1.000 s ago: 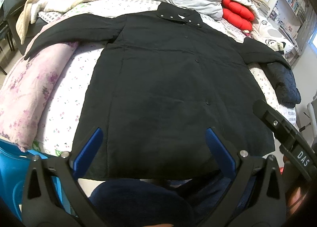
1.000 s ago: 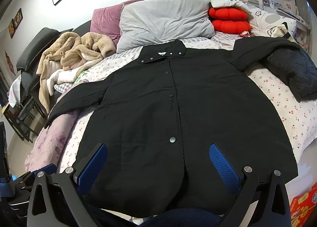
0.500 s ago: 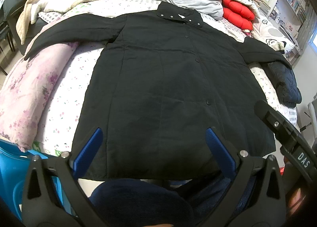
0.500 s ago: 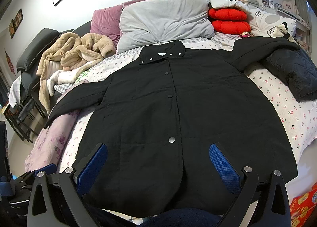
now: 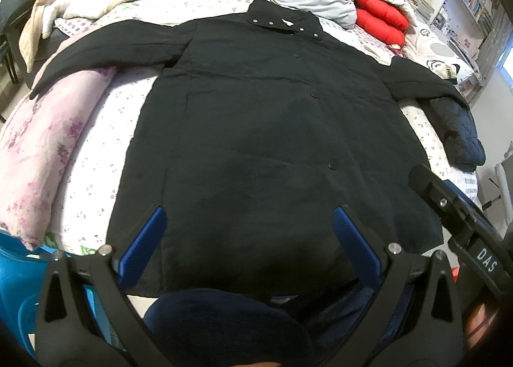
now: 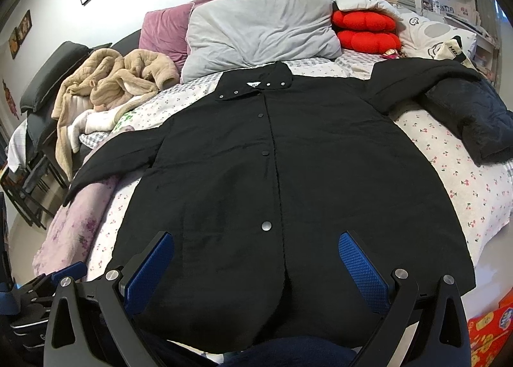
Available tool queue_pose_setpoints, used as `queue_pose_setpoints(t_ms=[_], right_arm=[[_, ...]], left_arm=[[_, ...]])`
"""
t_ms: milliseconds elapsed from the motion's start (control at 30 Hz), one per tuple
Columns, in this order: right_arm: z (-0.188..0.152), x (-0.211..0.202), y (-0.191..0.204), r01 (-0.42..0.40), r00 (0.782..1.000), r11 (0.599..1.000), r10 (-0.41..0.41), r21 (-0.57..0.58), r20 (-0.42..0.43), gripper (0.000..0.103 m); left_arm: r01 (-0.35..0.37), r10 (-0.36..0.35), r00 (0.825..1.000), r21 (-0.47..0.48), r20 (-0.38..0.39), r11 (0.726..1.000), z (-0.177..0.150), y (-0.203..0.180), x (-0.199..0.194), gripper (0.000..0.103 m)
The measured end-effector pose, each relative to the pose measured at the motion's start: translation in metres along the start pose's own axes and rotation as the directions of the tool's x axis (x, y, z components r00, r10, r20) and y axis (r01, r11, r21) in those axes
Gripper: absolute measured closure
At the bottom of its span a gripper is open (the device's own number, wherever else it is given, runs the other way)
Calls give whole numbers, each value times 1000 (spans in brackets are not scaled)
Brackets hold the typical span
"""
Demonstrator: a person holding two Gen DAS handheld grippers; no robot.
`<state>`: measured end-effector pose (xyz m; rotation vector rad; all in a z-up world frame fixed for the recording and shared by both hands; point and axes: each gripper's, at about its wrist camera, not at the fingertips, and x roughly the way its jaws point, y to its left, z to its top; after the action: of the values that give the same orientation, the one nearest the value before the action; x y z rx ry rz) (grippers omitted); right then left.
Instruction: Fold large clothes
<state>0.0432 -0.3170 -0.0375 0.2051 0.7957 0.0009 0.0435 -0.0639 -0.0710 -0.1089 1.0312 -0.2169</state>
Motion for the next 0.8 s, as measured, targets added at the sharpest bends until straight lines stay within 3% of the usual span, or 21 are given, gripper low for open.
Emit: queue_pose_setpoints(t_ms=[233,367,467,533,600,700,800], right_arm=[[4,10,-8,2,1000,1000,-2,-5,-27,0],[15,22,-31,-118,989,992,122,49,-87,0],[32,36,-65,-229,964,964,244,132,-105,0],[51,44,-100,-189,977,966,203,178,-63,0],[75,46,-144,-119,993,971,112,208,43,0],[108,44,-198,-57,975,976,9,212,221,0],[141,51,-247,-21,970,958,-50,287,240,0]], left_arm=[[15,-16,999,-19,-31,1000,7,1,10,0],[62,-71,993,-89,-99,994,16,22,22,0],[29,-49,991,-159,-123,987,28,44,27,0],[10,-32,994,-208,-102,978,45,58,22,0],[-3,-5,999,-257,-33,967,68,70,11,0],[-43,49,999,-243,20,969,106,66,4,0],[-53,65,996,-203,53,978,139,50,4,0]])
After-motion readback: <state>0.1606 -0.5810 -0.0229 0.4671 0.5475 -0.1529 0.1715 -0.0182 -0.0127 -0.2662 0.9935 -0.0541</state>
